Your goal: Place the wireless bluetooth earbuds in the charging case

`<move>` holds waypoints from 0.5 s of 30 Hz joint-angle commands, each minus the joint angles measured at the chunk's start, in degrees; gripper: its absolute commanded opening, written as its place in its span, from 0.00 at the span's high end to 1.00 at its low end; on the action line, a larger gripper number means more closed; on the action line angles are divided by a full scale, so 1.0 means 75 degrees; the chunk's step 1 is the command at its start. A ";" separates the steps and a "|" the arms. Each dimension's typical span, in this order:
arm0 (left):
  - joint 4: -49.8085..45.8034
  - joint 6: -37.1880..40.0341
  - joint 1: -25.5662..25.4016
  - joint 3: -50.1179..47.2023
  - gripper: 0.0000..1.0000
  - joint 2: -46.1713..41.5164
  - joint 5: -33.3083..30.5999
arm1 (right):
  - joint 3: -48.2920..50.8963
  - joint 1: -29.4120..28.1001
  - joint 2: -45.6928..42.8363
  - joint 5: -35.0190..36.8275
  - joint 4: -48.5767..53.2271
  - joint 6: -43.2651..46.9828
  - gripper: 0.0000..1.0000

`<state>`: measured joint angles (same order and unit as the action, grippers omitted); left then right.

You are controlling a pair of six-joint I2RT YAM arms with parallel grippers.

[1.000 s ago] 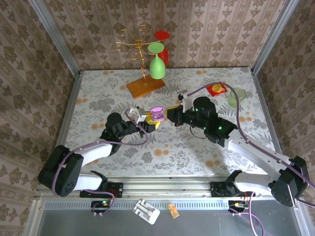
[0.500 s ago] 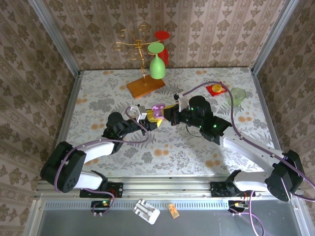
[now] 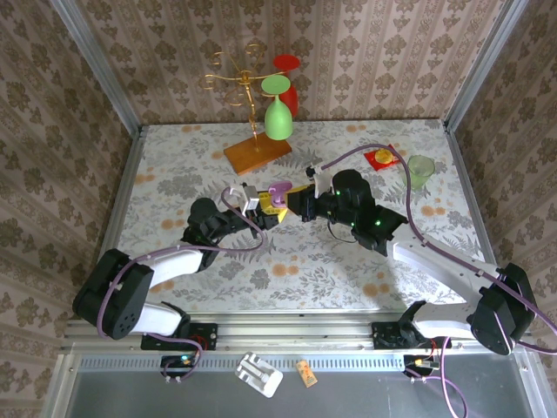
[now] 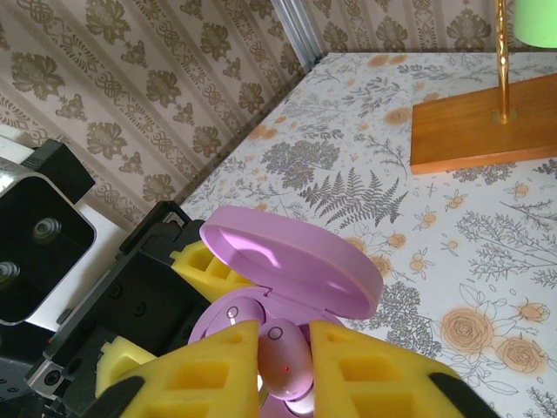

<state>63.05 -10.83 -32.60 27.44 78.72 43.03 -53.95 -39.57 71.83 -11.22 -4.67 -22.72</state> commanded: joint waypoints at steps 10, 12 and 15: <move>0.0360 0.0002 -0.0013 0.0214 0.78 0.0056 0.0015 | -0.0118 -0.0044 -0.0815 0.0559 0.0025 0.0081 0.57; 0.0308 0.0156 0.0010 0.0188 0.78 0.0062 0.0060 | -0.0252 -0.0036 -0.0848 0.0665 0.0169 -0.0045 0.53; 0.0165 0.0479 0.0011 0.0161 0.78 0.0062 0.0136 | -0.0942 -0.0025 -0.0557 0.1077 0.1186 -0.0264 0.49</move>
<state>63.31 -9.98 -32.60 27.55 78.83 43.09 -56.36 -39.66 66.87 -7.16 -1.39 -23.14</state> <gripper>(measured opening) 0.342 0.506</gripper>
